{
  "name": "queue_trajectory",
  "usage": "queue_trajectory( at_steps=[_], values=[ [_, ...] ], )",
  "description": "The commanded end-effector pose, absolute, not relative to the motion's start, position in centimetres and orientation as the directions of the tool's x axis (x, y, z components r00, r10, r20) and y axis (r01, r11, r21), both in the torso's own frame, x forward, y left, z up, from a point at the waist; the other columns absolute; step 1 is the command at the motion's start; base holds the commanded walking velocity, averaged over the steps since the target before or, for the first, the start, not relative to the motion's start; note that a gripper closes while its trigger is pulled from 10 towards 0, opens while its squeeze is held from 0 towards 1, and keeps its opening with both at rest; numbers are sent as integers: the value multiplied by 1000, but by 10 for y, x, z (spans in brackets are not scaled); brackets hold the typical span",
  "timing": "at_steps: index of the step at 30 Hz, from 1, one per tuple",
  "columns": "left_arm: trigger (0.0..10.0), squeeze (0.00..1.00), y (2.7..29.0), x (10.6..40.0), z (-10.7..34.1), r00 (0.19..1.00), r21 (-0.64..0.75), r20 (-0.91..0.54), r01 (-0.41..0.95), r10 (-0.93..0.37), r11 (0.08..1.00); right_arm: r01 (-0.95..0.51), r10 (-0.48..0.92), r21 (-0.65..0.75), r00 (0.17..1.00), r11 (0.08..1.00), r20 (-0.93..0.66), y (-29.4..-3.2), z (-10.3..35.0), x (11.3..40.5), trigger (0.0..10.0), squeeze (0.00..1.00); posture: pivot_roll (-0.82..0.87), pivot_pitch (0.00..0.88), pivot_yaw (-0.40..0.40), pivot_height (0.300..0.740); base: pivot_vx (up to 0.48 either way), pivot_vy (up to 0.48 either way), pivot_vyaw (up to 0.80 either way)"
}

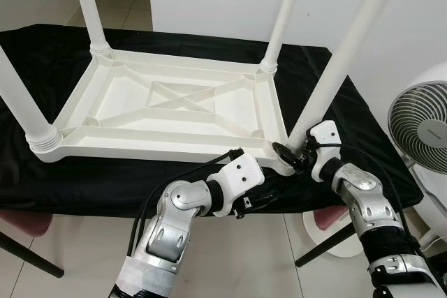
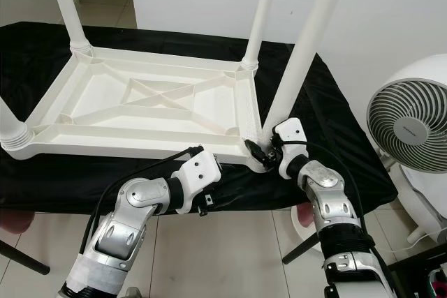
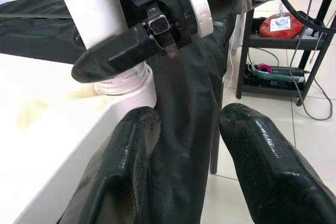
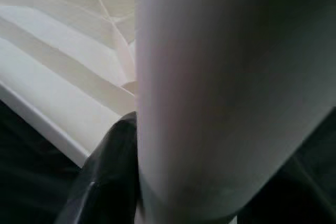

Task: Building children table

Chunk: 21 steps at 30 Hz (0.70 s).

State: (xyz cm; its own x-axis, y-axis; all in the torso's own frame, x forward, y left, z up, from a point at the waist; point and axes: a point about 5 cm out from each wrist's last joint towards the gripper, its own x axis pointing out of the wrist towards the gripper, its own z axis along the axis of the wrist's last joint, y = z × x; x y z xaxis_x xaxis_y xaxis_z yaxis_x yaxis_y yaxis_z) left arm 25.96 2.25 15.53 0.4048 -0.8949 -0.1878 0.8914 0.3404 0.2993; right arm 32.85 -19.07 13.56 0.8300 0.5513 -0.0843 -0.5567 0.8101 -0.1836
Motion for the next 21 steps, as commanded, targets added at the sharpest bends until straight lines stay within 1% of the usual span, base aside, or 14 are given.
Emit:
queue_trajectory(
  at_steps=[1,6,8,10,11,12,13,14,15,17,20,21],
  values=[
    [10000,0,17,268,161,607,301,-80,771,-790,562,-582,563,-170,813,795,-149,-190,123,326,0,0,106,27,-86,740,0,0,0],
    [10000,0,17,268,161,606,301,-80,772,-791,560,-537,521,-160,843,828,-134,-195,123,326,0,0,101,31,-83,740,0,0,0],
    [10000,0,17,268,161,605,301,-81,772,-792,560,-478,461,-173,878,861,-127,-199,123,328,0,0,100,34,-81,740,0,0,0],
    [10000,0,17,268,161,605,301,-81,772,-792,560,-478,461,-173,878,861,-127,-199,123,328,0,0,100,34,-81,740,0,0,0],
    [10000,0,18,267,161,605,301,-81,773,-792,559,-405,391,-174,914,897,-112,-203,123,331,0,0,98,36,-81,740,0,0,0],
    [10000,0,18,267,161,605,301,-81,773,-792,559,-405,391,-174,914,897,-112,-203,123,331,0,0,98,36,-81,740,0,0,0],
    [10000,0,18,267,161,605,300,-82,773,-792,559,-359,347,-161,933,919,-99,-204,123,332,0,0,98,38,-81,740,0,0,0],
    [10000,0,18,267,161,605,300,-82,773,-792,559,-359,347,-161,933,919,-99,-204,123,332,0,0,98,38,-81,740,0,0,0],
    [10000,0,18,267,160,605,300,-82,773,-792,559,-312,302,-149,949,938,-90,-204,122,332,0,0,99,38,-81,740,0,0,0],
    [10000,0,18,267,160,605,300,-82,773,-792,559,-312,302,-149,949,938,-90,-204,122,332,0,0,99,38,-81,740,0,0,0],
    [10000,0,18,267,160,606,299,-83,773,-791,560,-184,177,-97,981,978,-84,-205,119,334,0,0,100,39,-80,740,0,0,0],
    [10000,0,18,267,160,606,299,-83,773,-791,560,-184,177,-97,981,978,-84,-205,119,334,0,0,100,39,-80,740,0,0,0]
  ],
)
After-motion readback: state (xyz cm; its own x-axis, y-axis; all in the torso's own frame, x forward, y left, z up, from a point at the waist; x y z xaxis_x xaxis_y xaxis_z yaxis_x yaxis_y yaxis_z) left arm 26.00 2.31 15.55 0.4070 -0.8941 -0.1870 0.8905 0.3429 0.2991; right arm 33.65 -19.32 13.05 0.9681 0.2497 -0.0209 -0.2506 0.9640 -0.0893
